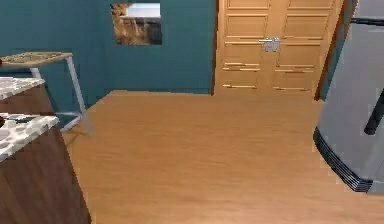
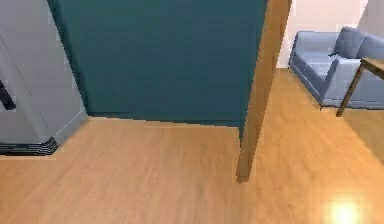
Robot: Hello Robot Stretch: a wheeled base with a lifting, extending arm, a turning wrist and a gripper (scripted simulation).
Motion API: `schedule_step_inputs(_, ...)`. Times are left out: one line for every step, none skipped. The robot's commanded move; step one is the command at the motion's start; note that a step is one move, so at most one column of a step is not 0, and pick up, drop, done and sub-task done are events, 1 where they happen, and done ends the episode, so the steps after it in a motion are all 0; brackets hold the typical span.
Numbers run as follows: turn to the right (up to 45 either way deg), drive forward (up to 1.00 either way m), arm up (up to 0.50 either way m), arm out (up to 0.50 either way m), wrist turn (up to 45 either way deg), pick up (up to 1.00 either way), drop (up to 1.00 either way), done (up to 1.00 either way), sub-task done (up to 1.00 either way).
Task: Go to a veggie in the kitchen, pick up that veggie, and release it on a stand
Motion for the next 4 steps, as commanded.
schedule_step_inputs(-33.0, 0.0, 0.0, 0.0, 0.0, 0.0, 0.0, 0.0, 0.0)
schedule_step_inputs(0.0, 0.45, 0.0, 0.0, 0.0, 0.0, 0.0, 0.0, 0.0)
schedule_step_inputs(-45.0, 0.0, 0.0, 0.0, 0.0, 0.0, 0.0, 0.0, 0.0)
schedule_step_inputs(-45.0, 0.0, 0.0, 0.0, 0.0, 0.0, 0.0, 0.0, 0.0)
